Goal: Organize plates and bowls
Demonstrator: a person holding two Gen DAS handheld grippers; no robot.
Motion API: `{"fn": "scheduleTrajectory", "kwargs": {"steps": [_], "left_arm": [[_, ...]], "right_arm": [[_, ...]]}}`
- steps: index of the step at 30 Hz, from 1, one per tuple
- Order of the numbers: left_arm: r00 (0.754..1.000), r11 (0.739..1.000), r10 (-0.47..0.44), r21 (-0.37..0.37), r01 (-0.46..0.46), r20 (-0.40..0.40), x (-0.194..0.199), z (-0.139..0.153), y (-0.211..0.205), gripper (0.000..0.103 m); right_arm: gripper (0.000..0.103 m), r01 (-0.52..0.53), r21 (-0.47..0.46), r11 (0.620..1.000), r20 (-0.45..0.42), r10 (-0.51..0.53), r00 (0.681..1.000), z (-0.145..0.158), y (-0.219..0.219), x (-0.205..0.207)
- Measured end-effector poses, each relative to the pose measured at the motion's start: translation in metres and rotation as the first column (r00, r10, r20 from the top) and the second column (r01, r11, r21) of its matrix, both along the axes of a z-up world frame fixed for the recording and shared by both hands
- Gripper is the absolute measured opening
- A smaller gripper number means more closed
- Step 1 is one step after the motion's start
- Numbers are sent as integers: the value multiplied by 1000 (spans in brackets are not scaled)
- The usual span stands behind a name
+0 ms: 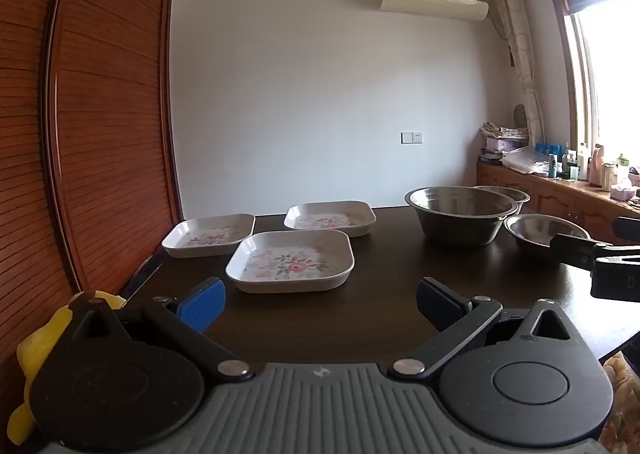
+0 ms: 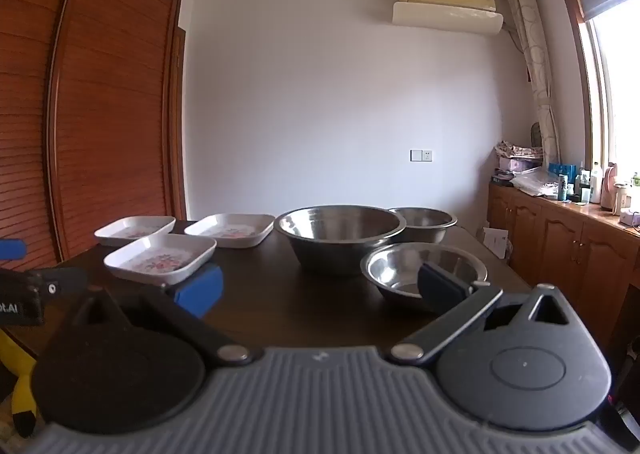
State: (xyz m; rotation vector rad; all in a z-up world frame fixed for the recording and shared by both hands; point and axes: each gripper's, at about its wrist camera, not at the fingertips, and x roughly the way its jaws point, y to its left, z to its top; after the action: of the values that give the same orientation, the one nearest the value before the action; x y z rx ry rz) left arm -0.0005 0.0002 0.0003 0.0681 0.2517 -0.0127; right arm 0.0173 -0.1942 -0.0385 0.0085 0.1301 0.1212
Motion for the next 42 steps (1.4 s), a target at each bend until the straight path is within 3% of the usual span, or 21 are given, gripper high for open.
{"fn": "scheduleTrajectory", "kwargs": {"steps": [42], "left_arm": [[1000, 1000, 1, 8, -1, -16, 2, -6, 1, 103]], "right_arm": [[103, 14, -17, 1000, -2, -14, 1000, -2, -2, -1]]}}
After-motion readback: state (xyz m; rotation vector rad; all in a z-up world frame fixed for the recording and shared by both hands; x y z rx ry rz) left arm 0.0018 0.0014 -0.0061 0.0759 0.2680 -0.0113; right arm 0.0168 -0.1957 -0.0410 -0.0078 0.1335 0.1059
